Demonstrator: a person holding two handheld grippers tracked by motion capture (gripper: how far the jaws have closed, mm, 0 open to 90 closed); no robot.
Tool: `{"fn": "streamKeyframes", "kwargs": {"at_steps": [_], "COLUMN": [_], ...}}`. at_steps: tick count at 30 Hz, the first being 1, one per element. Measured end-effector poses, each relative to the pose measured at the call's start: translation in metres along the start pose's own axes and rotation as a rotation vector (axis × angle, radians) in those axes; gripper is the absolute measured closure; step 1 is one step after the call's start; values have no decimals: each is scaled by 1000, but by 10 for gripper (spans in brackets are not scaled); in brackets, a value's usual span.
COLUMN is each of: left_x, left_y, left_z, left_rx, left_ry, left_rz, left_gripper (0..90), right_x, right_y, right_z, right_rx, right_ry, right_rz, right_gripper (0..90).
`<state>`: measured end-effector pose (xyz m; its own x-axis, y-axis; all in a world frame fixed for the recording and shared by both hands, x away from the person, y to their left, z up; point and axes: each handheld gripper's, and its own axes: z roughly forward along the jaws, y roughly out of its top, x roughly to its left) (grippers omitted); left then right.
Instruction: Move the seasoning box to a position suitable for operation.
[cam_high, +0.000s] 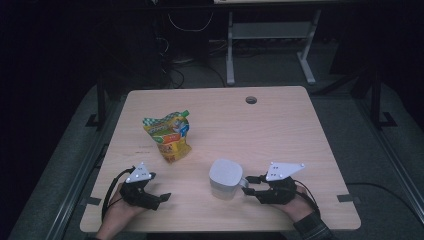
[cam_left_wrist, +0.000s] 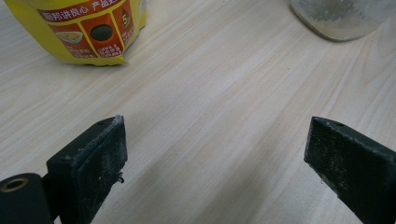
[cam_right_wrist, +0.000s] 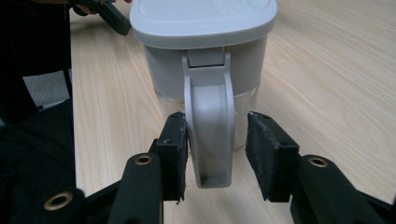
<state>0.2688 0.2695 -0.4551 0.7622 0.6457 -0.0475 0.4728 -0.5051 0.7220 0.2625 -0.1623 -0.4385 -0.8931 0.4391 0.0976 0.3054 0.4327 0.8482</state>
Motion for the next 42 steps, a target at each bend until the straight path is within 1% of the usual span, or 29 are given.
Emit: {"fn": "streamKeyframes", "kwargs": {"at_steps": [1,3,7,9,11,12,14,17,21,24,26,28,32,33,34,35,36,38,39,42], "left_x": [0,0,0,0,0,0,-1,-1,-1,-2,-1,-1,-2,-1,-1,-1,-1,-1,-1,-2], "left_y": [0,0,0,0,0,0,0,0,0,0,0,0,0,0,0,0,0,1,1,1], "left_z": [0,0,0,0,0,-1,0,1,1,1,0,0,0,0,0,0,1,1,0,0], "left_rx": [-5,-6,-8,-10,-9,-2,-10,-9,-10,-13,-14,-14,-16,-10,-11,-10,-15,-8,-6,-6], "left_ry": [1,2,1,0,0,-1,-2,-3,-5,-6,-7,-10,-13,-13,-13,-13,-12,-12,-12,-13], "left_rz": [-6,-6,-6,-6,-6,1,-9,-11,-14,-12,-11,-14,-15,-9,-10,-9,-15,-5,-4,-5], "left_gripper": [53,53,53,53,53,53,53,53,53,53,53,53,53,53,53,53,53,53,53,53], "right_x": [0,-1,-4,-5,-10,-12,-16,-21,-23,-22,-20,-20,-21,-21,-22,-22,-22,-23,-24,-27], "right_y": [0,0,0,-1,-2,-2,-3,-3,-4,-4,-3,-3,-2,-1,0,1,2,5,6,10], "right_z": [0,-2,-4,-5,-7,-7,-8,-9,-10,-14,-18,-22,-30,-31,-32,-33,-34,-35,-36,-37], "right_rx": [0,2,2,4,2,-1,-3,-11,-15,-25,-27,-38,-63,-71,-75,-78,-81,-86,-87,-90], "right_ry": [-2,-21,-46,-55,-76,-83,-92,-97,-96,-76,-68,-62,-54,-51,-55,-53,-54,-57,-63,-70], "right_rz": [-2,-3,15,13,28,31,33,52,55,62,68,68,94,101,93,97,99,97,95,102], "right_gripper": [606,610,600,602,605,609,609,614,613,608,623,639,681,707,736,767,805,883,898,900]}}
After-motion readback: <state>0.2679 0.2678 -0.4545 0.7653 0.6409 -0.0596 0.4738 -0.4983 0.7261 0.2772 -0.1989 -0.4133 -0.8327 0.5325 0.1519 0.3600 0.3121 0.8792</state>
